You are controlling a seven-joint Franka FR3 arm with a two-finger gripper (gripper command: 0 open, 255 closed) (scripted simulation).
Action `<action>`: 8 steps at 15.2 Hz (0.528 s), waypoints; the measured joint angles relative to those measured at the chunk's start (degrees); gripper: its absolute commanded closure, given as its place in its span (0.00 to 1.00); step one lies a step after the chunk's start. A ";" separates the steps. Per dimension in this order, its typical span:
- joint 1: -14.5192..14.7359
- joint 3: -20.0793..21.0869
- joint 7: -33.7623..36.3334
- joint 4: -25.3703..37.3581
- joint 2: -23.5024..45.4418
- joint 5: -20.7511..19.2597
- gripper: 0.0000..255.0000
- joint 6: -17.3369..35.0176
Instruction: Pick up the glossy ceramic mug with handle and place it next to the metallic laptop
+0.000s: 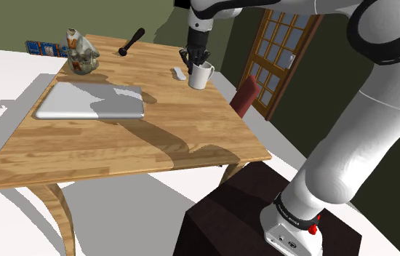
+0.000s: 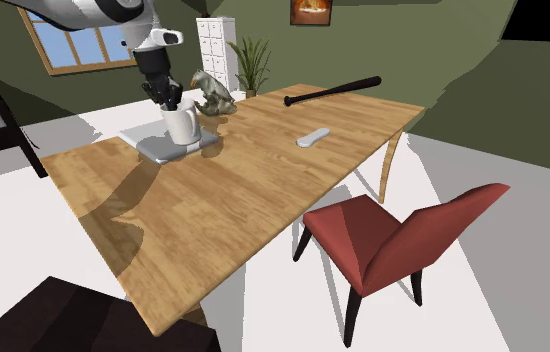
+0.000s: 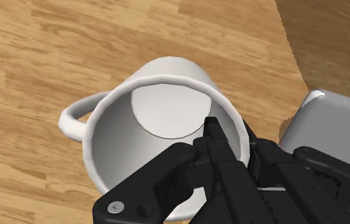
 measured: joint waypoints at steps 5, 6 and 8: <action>3.43 3.23 6.83 -0.96 -0.42 -0.52 1.00 0.01; 4.10 3.87 8.17 -1.10 -0.51 -0.61 1.00 -0.08; 5.53 5.23 10.96 -0.11 -0.05 -0.76 1.00 -0.81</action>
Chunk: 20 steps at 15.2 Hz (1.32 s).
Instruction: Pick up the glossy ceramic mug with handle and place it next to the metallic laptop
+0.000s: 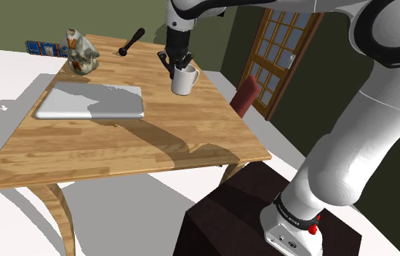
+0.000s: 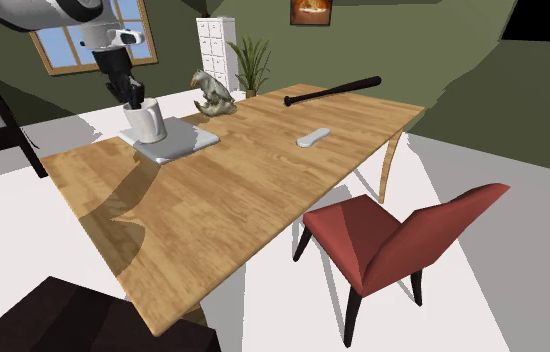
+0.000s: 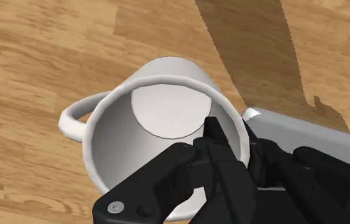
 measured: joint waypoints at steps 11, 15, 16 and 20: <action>7.70 6.48 14.21 7.97 6.14 -1.63 1.00 -3.23; 9.99 7.99 18.13 10.14 8.41 -2.33 1.00 -3.58; 10.12 8.05 18.42 10.05 8.86 -2.45 1.00 -3.07; 10.17 8.04 18.89 7.75 9.38 -2.65 1.00 -0.32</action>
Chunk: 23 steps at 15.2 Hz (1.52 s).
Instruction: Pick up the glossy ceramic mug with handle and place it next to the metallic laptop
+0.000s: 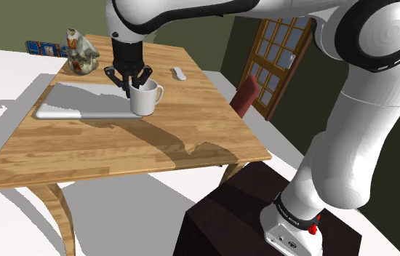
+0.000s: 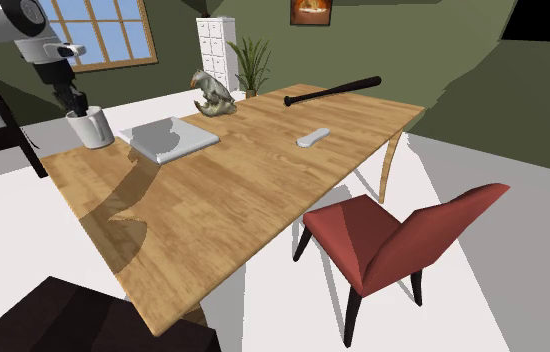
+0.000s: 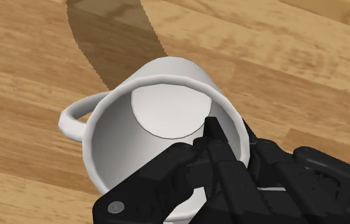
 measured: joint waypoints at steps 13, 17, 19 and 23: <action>0.00 -0.19 1.34 -7.66 1.87 -0.88 1.00 9.41; 0.07 -0.28 1.85 -9.35 2.97 -1.31 1.00 12.15; 0.02 -0.38 1.96 -9.98 3.54 -1.50 1.00 13.34; 0.13 -0.51 2.54 -11.46 4.88 -2.03 1.00 16.10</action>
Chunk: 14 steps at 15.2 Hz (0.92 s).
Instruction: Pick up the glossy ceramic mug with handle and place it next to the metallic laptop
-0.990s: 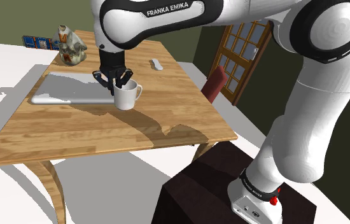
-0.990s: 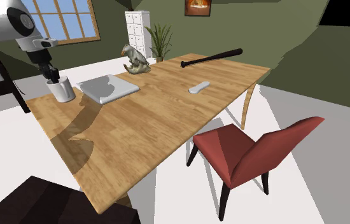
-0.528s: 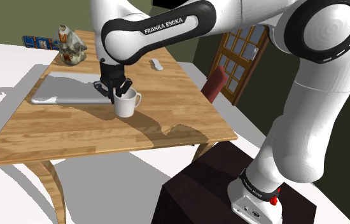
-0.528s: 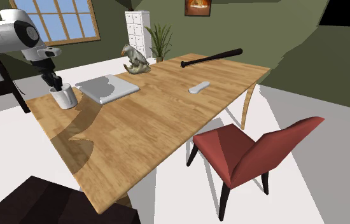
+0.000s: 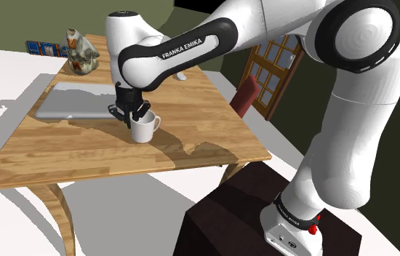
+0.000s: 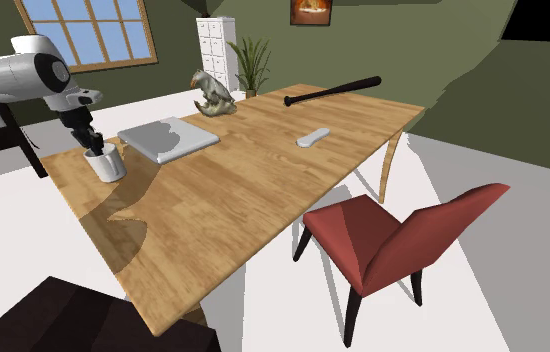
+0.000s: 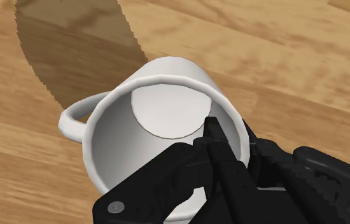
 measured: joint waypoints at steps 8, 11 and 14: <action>0.02 -0.08 0.22 -0.71 0.54 -0.23 1.00 1.25; 0.02 -0.08 0.22 -0.70 0.54 -0.23 0.00 1.26; 0.01 -0.08 0.22 -0.70 0.54 -0.23 0.00 1.26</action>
